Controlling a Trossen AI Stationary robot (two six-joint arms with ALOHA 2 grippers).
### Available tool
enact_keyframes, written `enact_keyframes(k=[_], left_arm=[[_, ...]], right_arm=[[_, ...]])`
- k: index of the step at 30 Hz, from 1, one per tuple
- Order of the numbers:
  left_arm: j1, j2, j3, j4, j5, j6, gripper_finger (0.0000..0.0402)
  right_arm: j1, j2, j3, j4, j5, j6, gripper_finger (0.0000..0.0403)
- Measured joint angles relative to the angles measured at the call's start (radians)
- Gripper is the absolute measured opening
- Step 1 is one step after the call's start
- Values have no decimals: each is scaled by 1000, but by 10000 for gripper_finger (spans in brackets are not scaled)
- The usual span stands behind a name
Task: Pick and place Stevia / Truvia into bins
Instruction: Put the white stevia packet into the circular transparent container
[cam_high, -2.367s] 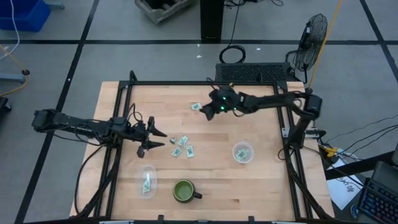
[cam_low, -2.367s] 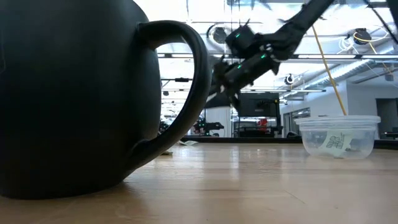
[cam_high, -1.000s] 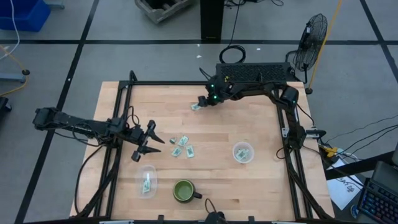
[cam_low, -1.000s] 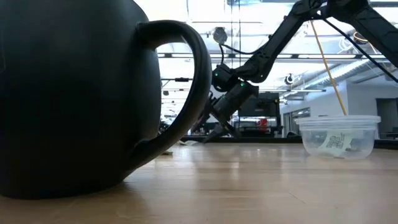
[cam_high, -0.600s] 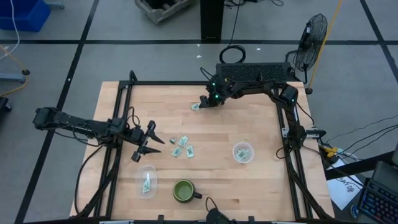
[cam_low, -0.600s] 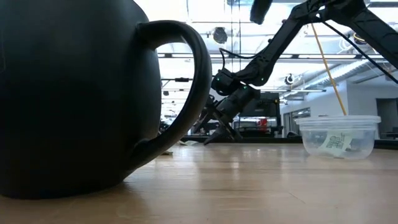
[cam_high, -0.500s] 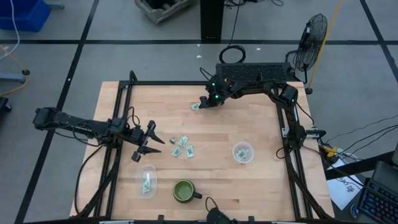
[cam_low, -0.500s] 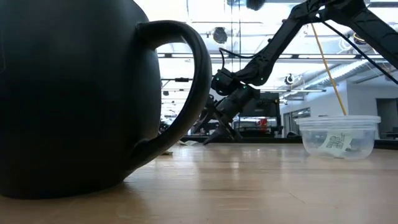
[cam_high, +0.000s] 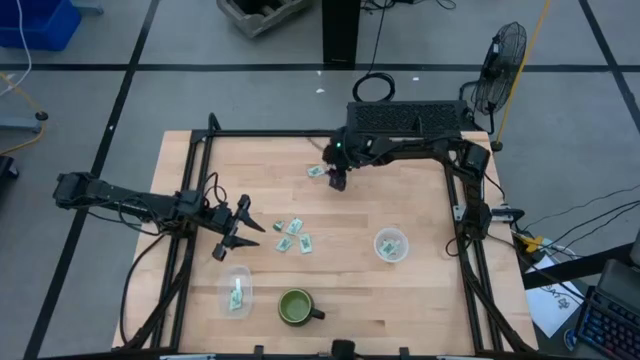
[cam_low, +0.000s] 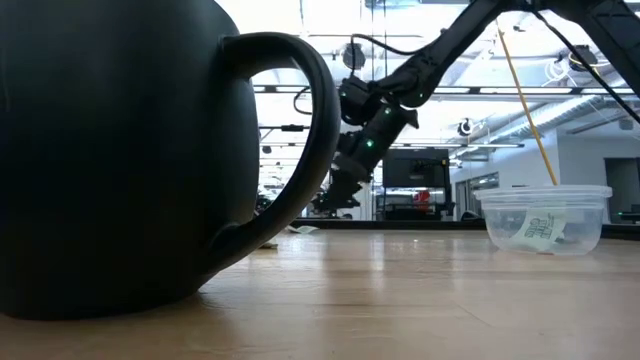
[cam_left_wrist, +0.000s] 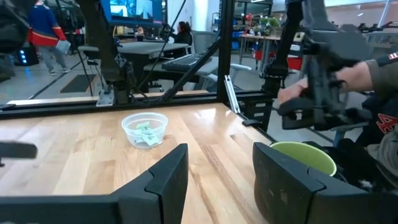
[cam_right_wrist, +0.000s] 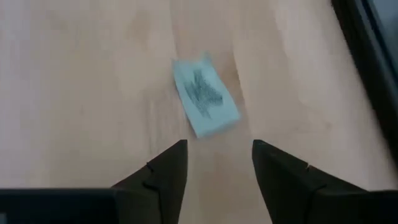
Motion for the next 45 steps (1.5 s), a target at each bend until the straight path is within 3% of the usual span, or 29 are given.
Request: enact_keyframes(k=[4,9,21,24,29,32,34,42,45], left_arm=[[0,0,0,-1,0,0,184],[0,0,0,-16,-8,3,184],[0,0,0,-24,-26,-1,184],[0,0,0,-28,-26,-7,184],[0,0,0,-30,-26,-38,184],[0,0,0,-55,-27,-32,184],[0,0,0,-61,-32,-26,184],[0,0,0,-69,-53,-26,184],[0,0,0,-68,-55,-23,184]], right_arm=[[59,2,-1,-20,203,-150,158],[87,1,-1,72,253,-196,156],[1,-19,1,333,199,158,155],[9,-37,-2,324,193,295,155],[34,-51,0,347,54,360,155],[-9,-51,10,340,-214,476,155],[-46,-50,45,293,-336,533,155],[-102,-16,238,-11,-399,449,155],[-100,1,245,-119,-432,369,155]])
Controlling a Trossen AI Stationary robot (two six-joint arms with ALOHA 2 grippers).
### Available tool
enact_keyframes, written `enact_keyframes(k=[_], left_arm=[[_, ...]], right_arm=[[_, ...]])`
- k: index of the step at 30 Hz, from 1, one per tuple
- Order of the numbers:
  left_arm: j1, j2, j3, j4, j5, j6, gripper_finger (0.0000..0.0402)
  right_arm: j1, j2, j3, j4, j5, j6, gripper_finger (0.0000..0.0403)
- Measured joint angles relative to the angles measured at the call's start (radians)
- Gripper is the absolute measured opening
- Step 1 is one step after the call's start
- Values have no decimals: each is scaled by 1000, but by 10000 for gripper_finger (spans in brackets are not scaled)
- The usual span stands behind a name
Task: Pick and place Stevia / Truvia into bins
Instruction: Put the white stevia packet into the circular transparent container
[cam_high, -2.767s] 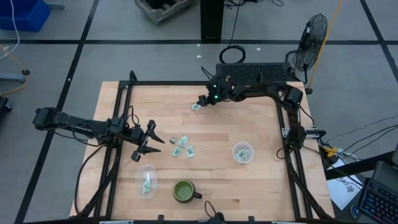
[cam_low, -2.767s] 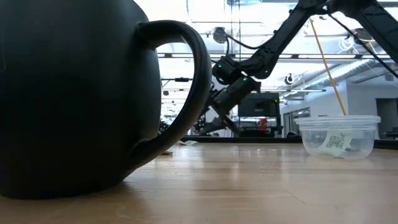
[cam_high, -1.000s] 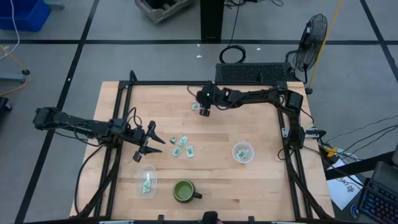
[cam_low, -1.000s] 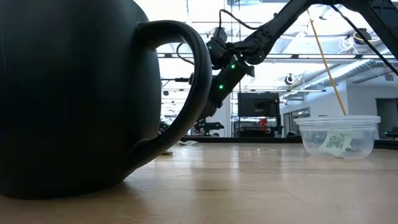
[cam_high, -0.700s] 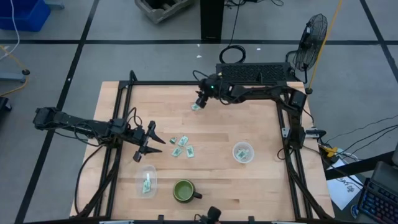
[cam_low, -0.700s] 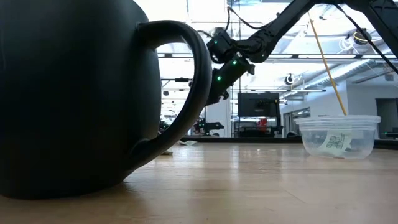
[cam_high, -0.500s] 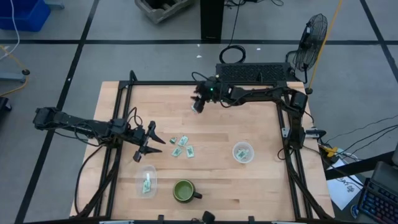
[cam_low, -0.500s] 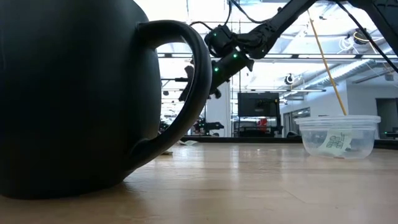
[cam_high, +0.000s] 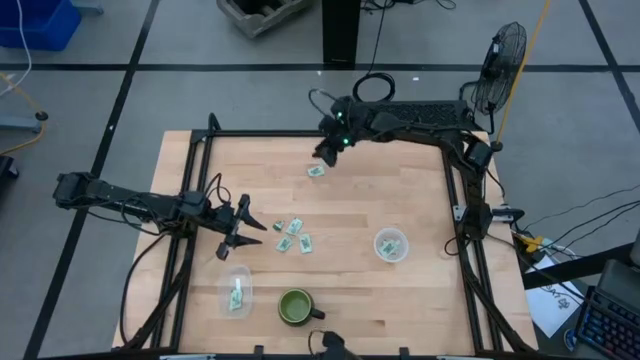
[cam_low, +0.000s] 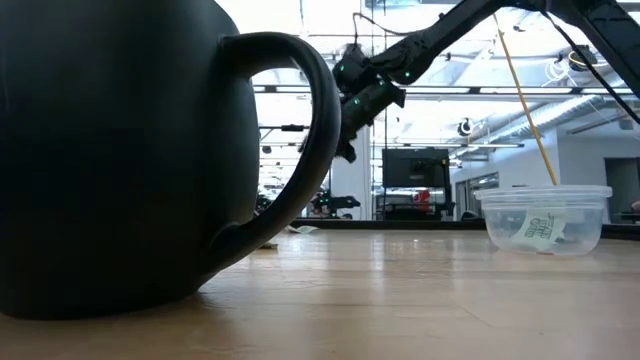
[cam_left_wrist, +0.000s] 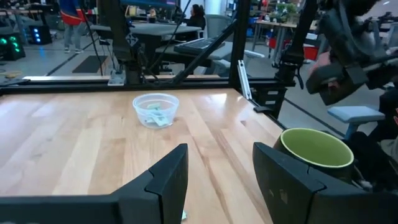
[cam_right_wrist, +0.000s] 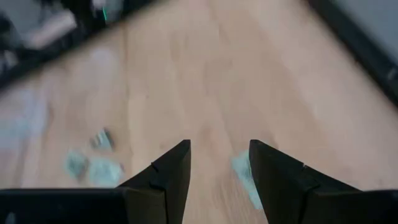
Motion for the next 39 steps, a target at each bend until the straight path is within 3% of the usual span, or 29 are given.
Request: enact_keyframes(k=[6,11,18,22,27,32,36,39], left_arm=[[0,0,0,-6,-7,-1,184],[0,0,0,-7,-7,-29,184],[0,0,0,-32,-7,-54,184],[0,0,0,-35,-7,-80,184],[0,0,0,-35,-7,-78,184],[0,0,0,-35,-13,-75,184],[0,0,0,-34,-24,-58,184],[0,0,0,-29,-24,-46,184]], right_arm=[[76,-1,-42,-41,27,-213,155],[170,-1,-66,-5,254,-291,155],[282,-1,-82,-29,426,-366,155],[316,-8,-97,-13,497,-307,155],[270,-14,-74,17,481,-217,155],[133,-6,15,-84,339,-139,155],[54,38,151,-175,234,-117,155],[31,152,324,-308,172,-112,155]])
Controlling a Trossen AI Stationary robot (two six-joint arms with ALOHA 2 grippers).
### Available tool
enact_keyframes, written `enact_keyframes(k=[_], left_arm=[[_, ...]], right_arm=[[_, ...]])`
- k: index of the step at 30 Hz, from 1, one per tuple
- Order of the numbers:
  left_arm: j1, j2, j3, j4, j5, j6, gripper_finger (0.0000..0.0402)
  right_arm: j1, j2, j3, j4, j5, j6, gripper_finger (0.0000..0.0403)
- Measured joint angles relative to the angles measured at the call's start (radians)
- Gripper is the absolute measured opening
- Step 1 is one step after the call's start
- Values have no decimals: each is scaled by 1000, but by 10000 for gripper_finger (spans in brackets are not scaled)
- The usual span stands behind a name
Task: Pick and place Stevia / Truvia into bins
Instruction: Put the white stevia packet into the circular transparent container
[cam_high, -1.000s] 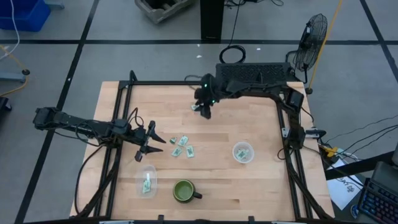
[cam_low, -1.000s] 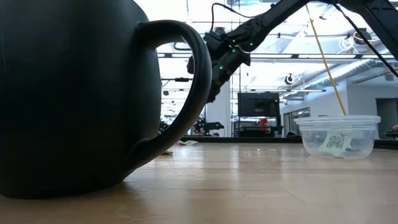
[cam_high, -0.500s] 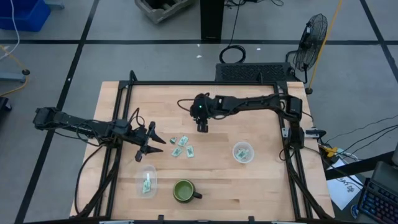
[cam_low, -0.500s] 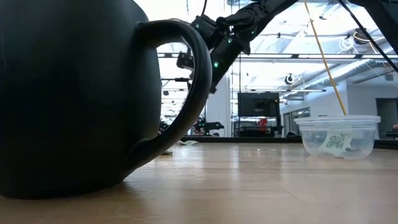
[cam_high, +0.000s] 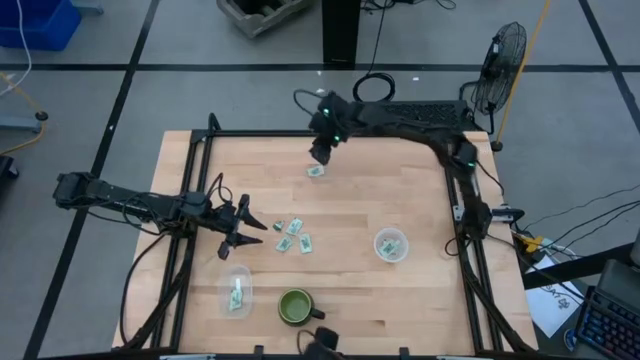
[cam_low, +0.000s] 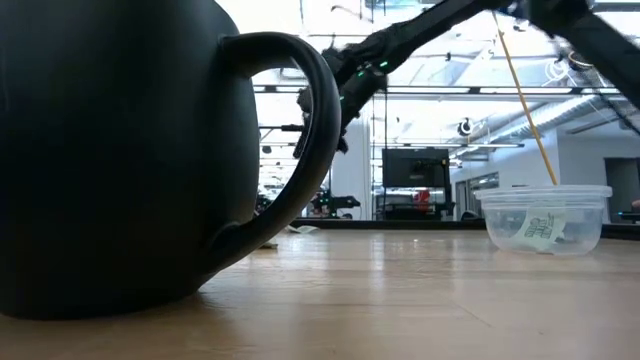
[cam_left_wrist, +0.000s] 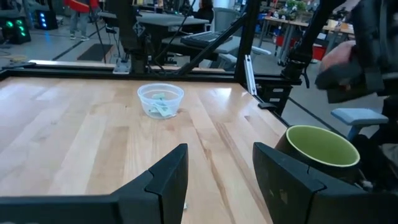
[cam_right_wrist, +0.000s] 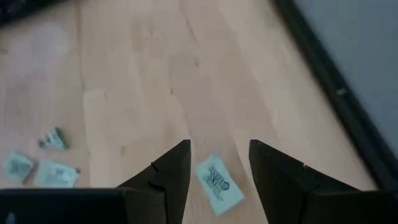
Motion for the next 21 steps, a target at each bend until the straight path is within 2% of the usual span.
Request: enact_keyframes(k=[1,3,4,6,10,13,17,21], left_arm=[[0,0,0,0,0,-1,184],[0,0,0,1,0,-4,184],[0,0,0,0,0,-4,184],[1,0,0,0,0,-4,184],[1,0,0,-3,-1,-4,184],[1,0,0,-12,-1,-4,184],[0,0,0,-41,-1,-28,184],[0,0,0,-55,-1,-39,184]], right_arm=[[0,46,63,-76,-3,-26,155],[8,121,163,-218,65,-80,155],[11,144,190,-255,93,-90,155],[11,151,200,-273,82,-100,155],[24,130,169,-266,-14,-111,155],[63,125,114,-261,-8,-140,155],[98,96,45,-213,91,-175,155],[110,88,3,-202,123,-206,155]])
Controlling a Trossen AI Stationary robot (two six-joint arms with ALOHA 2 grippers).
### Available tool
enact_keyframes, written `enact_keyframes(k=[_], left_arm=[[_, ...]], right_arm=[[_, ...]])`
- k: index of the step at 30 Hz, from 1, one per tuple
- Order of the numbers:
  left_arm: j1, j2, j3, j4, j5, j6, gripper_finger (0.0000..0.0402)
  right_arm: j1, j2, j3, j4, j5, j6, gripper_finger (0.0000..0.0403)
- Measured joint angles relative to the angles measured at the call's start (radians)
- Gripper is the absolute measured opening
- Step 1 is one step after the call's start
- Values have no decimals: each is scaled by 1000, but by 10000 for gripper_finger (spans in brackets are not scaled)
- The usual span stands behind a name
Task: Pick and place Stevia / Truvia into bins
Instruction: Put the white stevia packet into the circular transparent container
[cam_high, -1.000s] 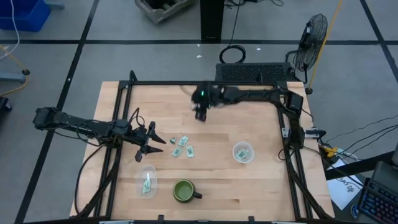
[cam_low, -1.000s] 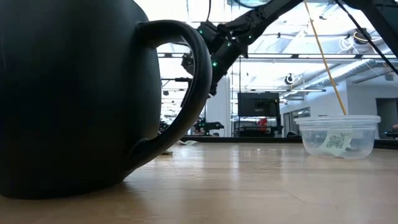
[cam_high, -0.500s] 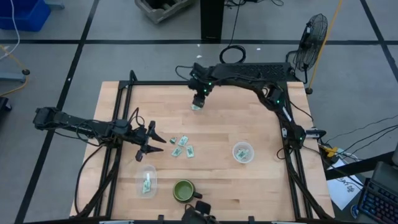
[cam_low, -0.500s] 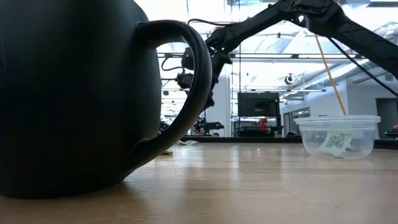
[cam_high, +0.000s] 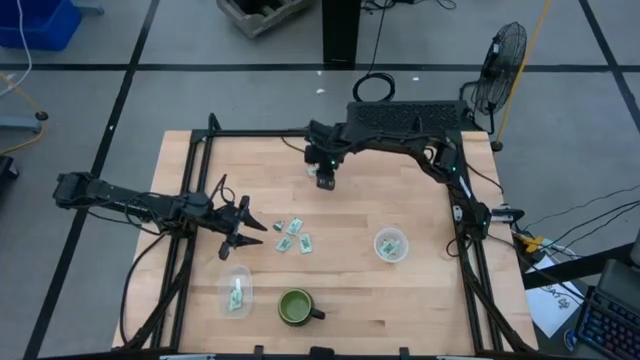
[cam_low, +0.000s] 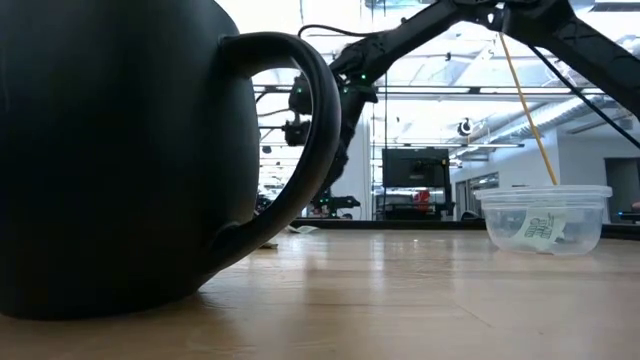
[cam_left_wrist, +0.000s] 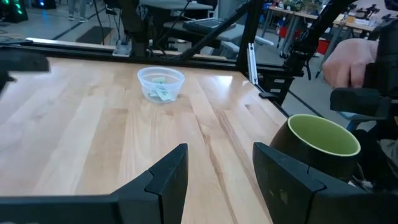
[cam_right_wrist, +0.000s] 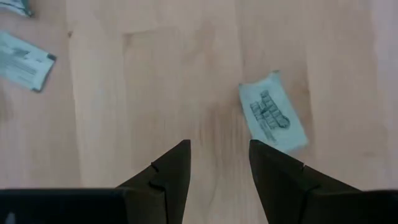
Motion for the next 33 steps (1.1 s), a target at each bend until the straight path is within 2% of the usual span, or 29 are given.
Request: enact_keyframes(k=[2,5,14,18,22,33], left_arm=[[0,0,0,-3,0,1,184],[0,0,0,-3,-2,0,184],[0,0,0,-3,-4,6,184],[0,0,0,-3,-5,9,184],[0,0,0,-3,-5,18,184],[0,0,0,-3,-6,34,184]], right_arm=[[5,2,-16,50,46,-16,155],[0,0,-22,60,44,-50,155],[-70,2,-23,68,-12,-47,155],[-92,2,-23,83,-80,-63,155],[-97,2,-23,81,-85,-75,155],[-125,3,-41,62,34,-180,150]])
